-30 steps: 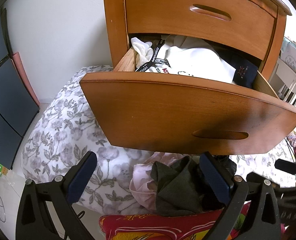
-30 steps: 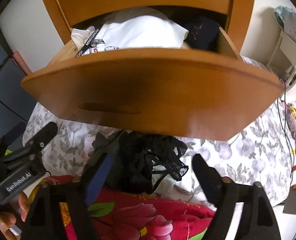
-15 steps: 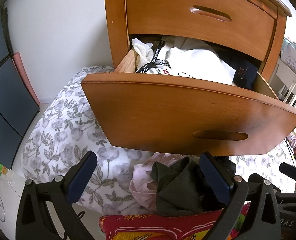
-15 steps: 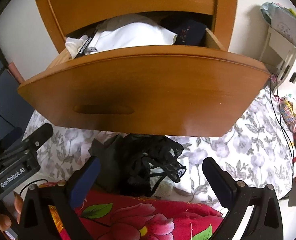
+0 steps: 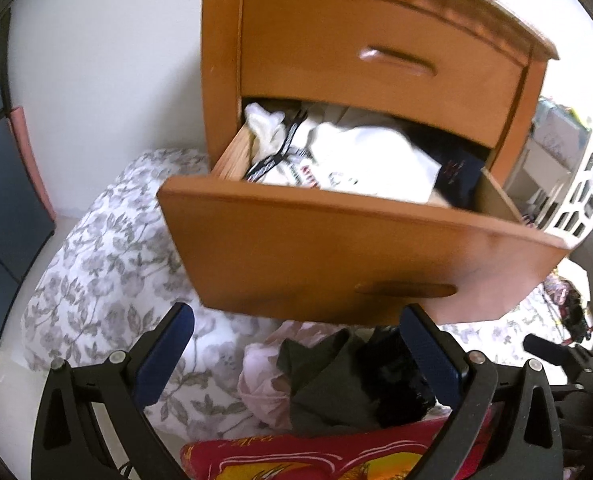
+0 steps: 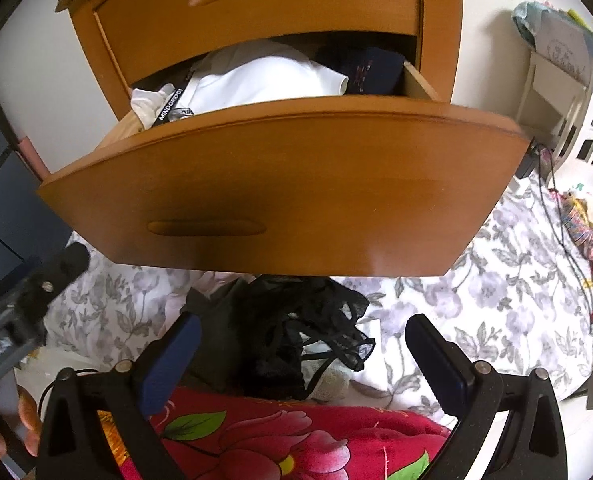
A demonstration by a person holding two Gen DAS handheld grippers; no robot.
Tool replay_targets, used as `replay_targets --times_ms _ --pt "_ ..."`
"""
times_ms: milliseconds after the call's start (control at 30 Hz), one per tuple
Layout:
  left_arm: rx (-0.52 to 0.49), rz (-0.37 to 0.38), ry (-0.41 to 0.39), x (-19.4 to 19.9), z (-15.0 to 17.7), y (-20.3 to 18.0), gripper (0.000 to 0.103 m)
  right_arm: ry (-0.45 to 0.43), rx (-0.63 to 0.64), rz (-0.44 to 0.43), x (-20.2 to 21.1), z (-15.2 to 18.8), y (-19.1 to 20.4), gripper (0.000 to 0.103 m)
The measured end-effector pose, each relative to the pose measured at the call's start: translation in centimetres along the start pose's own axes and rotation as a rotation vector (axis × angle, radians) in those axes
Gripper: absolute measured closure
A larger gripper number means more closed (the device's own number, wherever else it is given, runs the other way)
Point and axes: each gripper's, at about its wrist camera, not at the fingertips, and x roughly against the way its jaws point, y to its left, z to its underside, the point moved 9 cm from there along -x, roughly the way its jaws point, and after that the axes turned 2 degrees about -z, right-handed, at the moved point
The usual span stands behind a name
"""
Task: Organize soft objects
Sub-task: 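Withdraw the open right gripper from the black lace cloth, then reach the left gripper into the drawer toward the white Hello Kitty sock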
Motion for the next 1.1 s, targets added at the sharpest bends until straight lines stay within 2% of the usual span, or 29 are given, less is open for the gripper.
replay_targets --times_ms 267,433,533,633,733,800,933,1100 --pt "-0.012 0.071 -0.099 2.9 -3.4 -0.4 0.001 -0.041 0.004 0.003 0.6 -0.2 0.1 0.000" --pt "-0.018 0.135 -0.136 4.4 -6.9 0.2 0.000 -0.062 -0.012 -0.012 1.1 -0.4 -0.1 0.000" --pt "-0.053 0.139 -0.146 5.0 -9.4 0.1 0.000 -0.064 -0.020 -0.023 1.1 -0.4 -0.2 0.000" --pt "-0.114 0.146 -0.079 4.2 -11.3 -0.7 0.000 -0.069 -0.026 -0.027 1.2 -0.5 -0.2 0.000" --pt "-0.105 0.147 0.007 2.6 -12.2 -0.9 0.000 -0.064 -0.032 -0.036 1.1 -0.4 -0.3 0.000" --pt "-0.104 0.116 0.057 1.3 -12.6 -0.7 0.000 -0.062 -0.036 -0.039 1.1 -0.4 -0.3 0.000" --pt "-0.154 0.040 0.105 -0.9 -13.5 -0.6 0.000 -0.062 -0.032 -0.041 1.0 -0.4 -0.2 0.000" --pt "-0.066 0.038 0.269 -4.5 -12.7 0.5 0.000 -0.074 -0.026 -0.028 1.2 -0.4 -0.2 0.000"
